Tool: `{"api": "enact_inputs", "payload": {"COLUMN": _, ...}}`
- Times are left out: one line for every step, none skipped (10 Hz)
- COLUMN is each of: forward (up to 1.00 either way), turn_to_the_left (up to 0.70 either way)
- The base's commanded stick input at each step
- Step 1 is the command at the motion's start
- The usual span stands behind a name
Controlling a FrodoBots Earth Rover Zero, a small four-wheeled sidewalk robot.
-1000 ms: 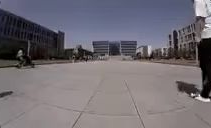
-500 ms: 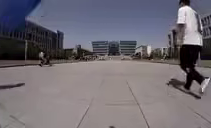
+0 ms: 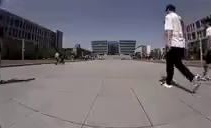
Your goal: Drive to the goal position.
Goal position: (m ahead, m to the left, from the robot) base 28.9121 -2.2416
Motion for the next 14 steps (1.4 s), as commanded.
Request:
{"api": "enact_inputs", "payload": {"forward": 1.0, "turn_to_the_left": -0.03}}
{"api": "enact_inputs", "payload": {"forward": 1.0, "turn_to_the_left": -0.39}}
{"api": "enact_inputs", "payload": {"forward": 1.0, "turn_to_the_left": -0.27}}
{"api": "enact_inputs", "payload": {"forward": 1.0, "turn_to_the_left": -0.16}}
{"api": "enact_inputs", "payload": {"forward": 1.0, "turn_to_the_left": -0.05}}
{"api": "enact_inputs", "payload": {"forward": 1.0, "turn_to_the_left": 0.0}}
{"api": "enact_inputs", "payload": {"forward": 1.0, "turn_to_the_left": 0.0}}
{"api": "enact_inputs", "payload": {"forward": 1.0, "turn_to_the_left": 0.0}}
{"api": "enact_inputs", "payload": {"forward": 1.0, "turn_to_the_left": 0.0}}
{"api": "enact_inputs", "payload": {"forward": 1.0, "turn_to_the_left": 0.0}}
{"api": "enact_inputs", "payload": {"forward": 1.0, "turn_to_the_left": 0.0}}
{"api": "enact_inputs", "payload": {"forward": 1.0, "turn_to_the_left": 0.0}}
{"api": "enact_inputs", "payload": {"forward": 1.0, "turn_to_the_left": 0.0}}
{"api": "enact_inputs", "payload": {"forward": 1.0, "turn_to_the_left": 0.0}}
